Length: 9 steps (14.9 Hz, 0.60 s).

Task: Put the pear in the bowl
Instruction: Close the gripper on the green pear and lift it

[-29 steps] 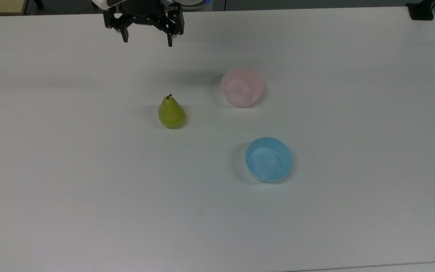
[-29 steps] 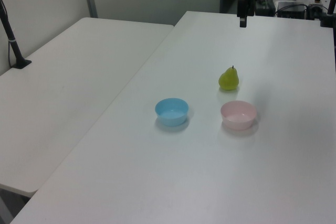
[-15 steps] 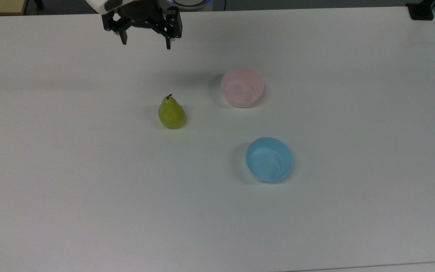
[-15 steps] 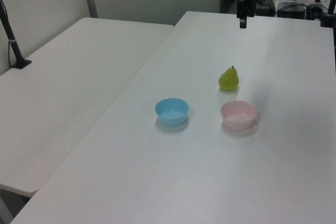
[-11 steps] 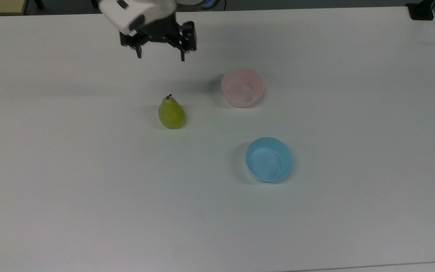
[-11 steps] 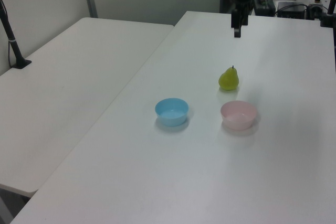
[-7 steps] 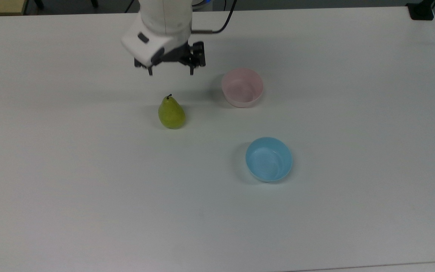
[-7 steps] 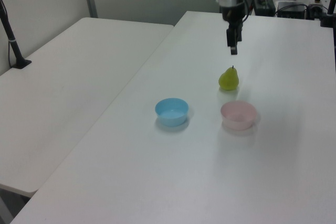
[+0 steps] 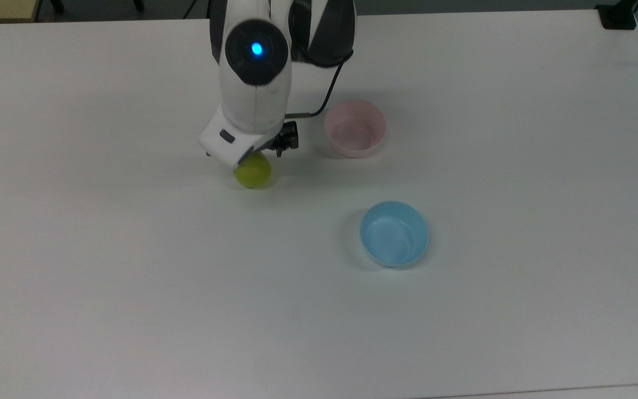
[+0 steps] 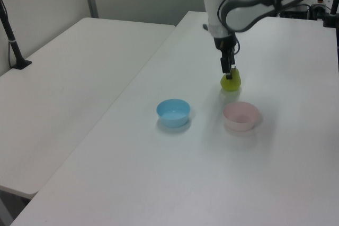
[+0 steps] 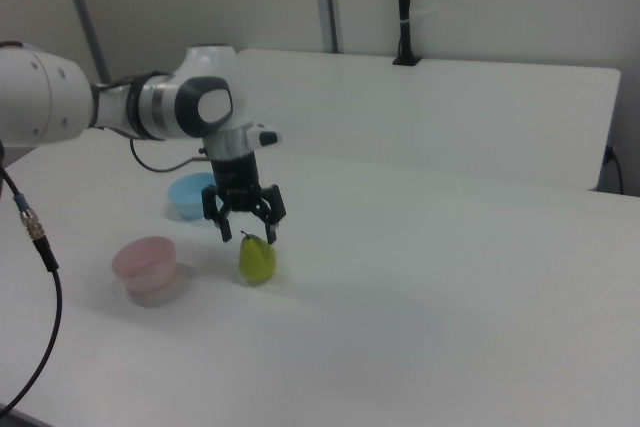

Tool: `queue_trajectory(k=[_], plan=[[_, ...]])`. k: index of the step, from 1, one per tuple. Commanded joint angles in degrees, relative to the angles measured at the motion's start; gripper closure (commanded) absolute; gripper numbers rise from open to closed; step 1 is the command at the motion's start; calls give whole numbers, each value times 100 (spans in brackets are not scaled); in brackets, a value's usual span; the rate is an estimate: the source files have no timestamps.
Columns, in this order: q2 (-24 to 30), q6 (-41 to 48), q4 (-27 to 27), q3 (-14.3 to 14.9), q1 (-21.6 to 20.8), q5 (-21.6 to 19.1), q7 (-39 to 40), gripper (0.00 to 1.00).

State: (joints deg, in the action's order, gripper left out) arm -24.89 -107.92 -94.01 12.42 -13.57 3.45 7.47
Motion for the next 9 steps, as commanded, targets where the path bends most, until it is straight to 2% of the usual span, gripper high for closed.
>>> queue_trajectory(k=[1, 2, 4, 5, 7, 9], plan=[[-183, -334, -143, 121, -164, 121, 141, 0], [-209, -387, -170, 121, -173, 147, 141, 0], [-244, -396, -179, 121, -173, 191, 141, 13], [-227, -396, -170, 121, -164, 191, 141, 32], [-166, -335, -153, 129, -164, 191, 150, 55], [123, -300, -153, 129, -146, 156, 141, 60]])
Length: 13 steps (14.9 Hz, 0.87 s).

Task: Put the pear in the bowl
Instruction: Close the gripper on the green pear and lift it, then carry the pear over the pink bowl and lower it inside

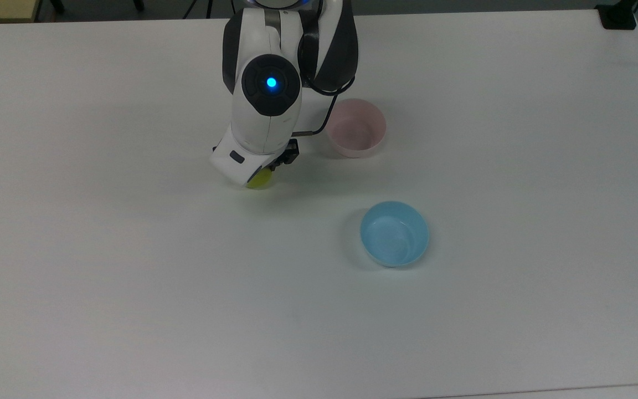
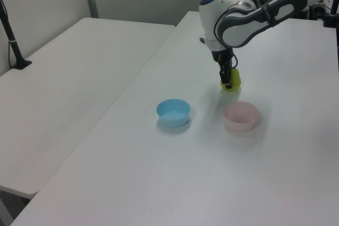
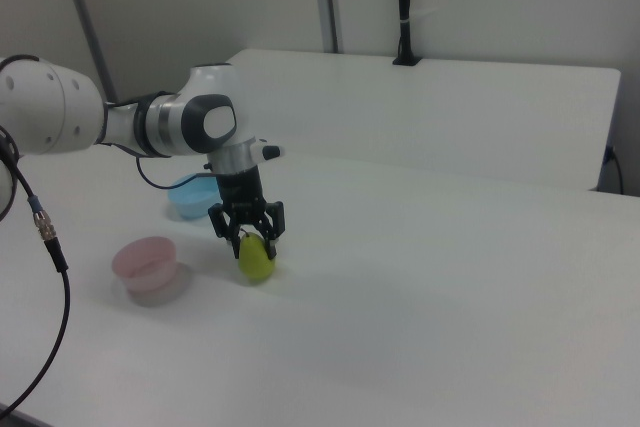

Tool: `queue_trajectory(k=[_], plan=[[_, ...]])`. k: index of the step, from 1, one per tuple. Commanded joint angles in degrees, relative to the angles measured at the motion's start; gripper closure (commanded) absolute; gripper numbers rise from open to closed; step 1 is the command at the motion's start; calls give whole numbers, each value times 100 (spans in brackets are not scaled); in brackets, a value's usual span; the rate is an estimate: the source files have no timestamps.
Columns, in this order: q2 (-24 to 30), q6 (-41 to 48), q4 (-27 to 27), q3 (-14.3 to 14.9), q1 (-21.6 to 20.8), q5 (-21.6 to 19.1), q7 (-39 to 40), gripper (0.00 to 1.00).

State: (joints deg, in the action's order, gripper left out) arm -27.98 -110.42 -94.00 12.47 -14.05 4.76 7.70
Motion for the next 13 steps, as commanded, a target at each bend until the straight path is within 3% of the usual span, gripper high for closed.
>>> queue_trajectory(k=[1, 5, 8, 13], plan=[[564, -24, -145, 124, -98, -10, 109, 59], [1057, 222, -110, 133, -220, -229, 91, 59], [1225, 634, -93, 361, -948, -449, 65, 59], [1207, 1110, -48, 361, -1740, -485, 39, 58]])
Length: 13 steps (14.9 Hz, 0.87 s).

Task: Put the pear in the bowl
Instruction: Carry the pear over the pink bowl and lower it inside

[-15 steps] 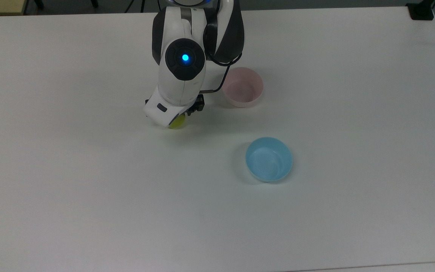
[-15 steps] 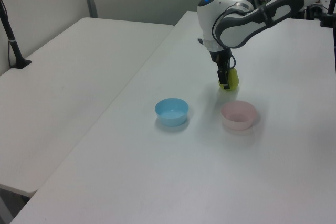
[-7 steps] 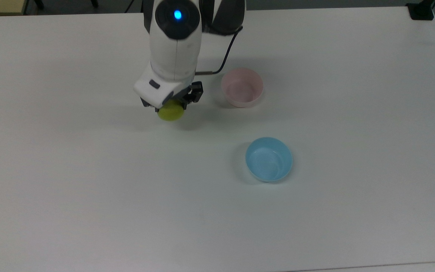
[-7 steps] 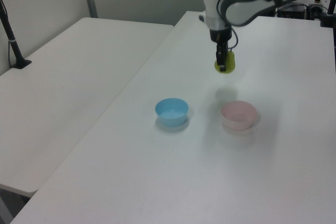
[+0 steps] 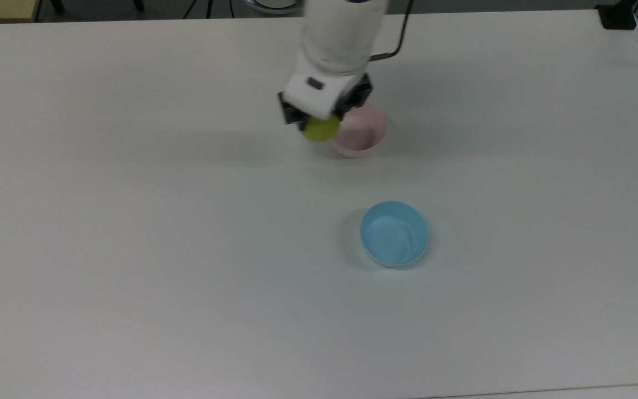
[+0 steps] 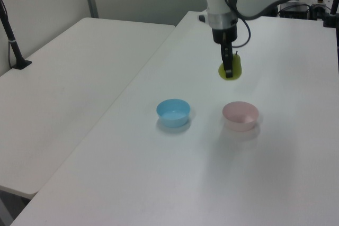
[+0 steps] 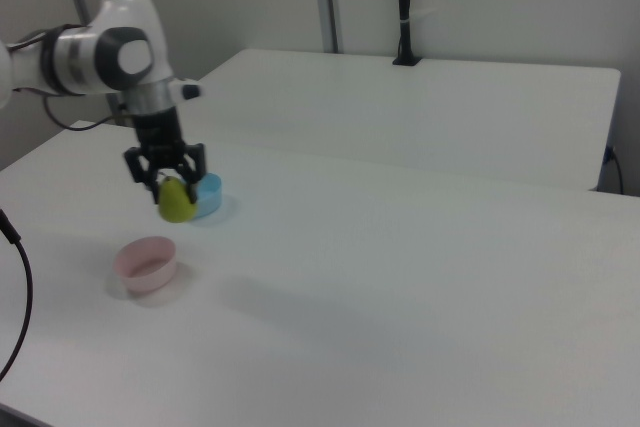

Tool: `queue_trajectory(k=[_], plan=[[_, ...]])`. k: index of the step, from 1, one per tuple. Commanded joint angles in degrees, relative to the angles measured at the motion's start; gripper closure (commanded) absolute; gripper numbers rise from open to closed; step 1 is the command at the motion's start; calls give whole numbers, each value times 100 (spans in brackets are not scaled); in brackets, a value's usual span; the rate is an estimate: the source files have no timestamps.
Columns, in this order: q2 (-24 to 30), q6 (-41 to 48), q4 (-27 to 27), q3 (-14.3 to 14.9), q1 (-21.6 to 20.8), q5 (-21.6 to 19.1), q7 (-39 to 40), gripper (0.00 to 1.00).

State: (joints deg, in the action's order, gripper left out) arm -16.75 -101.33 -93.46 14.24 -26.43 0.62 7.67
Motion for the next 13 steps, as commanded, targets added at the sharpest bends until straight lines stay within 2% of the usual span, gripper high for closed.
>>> queue_trajectory(k=[1, 4, 8, 9, 10, 11, 13], plan=[[49, 227, -102, 176, -608, -71, 33, 57], [-170, 184, -102, 149, -811, -71, -55, 56], [-566, 79, -102, 114, -872, -36, -64, 51], [-636, 35, -119, 114, -933, -18, -64, 47], [-698, 25, -119, 114, -943, -9, -81, 42], [-768, 25, -119, 114, -951, 0, -81, 32], [-813, 17, -119, 114, -952, 9, -81, 3]])
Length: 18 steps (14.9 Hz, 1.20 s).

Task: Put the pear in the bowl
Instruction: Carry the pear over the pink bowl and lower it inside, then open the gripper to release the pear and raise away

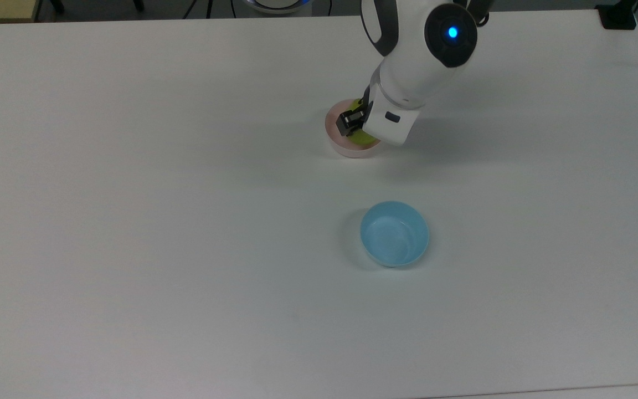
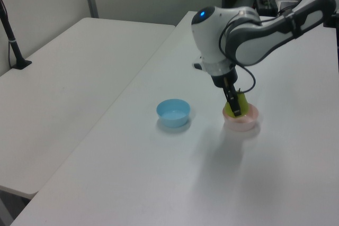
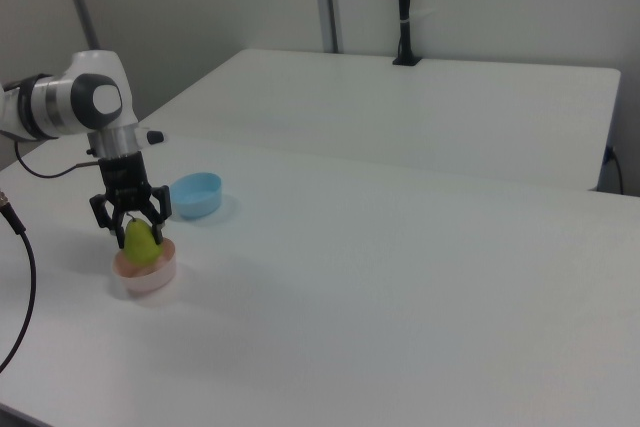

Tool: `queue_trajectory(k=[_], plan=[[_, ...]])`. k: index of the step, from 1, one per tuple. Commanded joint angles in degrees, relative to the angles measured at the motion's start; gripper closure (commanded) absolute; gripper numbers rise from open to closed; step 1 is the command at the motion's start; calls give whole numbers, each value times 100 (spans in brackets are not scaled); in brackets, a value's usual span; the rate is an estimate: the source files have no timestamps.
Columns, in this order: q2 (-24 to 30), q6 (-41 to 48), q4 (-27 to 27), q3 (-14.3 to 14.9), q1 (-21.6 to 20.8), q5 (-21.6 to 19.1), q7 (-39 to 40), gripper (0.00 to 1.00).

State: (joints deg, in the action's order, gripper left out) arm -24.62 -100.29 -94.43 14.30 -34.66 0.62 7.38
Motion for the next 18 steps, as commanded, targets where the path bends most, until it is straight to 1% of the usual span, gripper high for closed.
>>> queue_trajectory(k=[1, 5, 7, 9, 10, 12, 14, 16, 18], plan=[[-25, -87, -23, 108, -129, 9, -53, 0], [220, -78, 13, 108, -50, 9, -447, 0], [641, -43, 30, 81, 238, -9, -553, 0], [949, -17, 91, 72, 520, -61, -702, 0], [1072, 18, 161, 46, 704, -62, -842, 0], [1257, 54, 197, -155, 1186, -35, -1176, 0], [1389, 62, 197, -506, 1775, 17, -1432, 0], [1477, 97, 197, -726, 2303, 87, -1424, 0], [1522, 159, 180, -815, 2620, 140, -1380, 0]])
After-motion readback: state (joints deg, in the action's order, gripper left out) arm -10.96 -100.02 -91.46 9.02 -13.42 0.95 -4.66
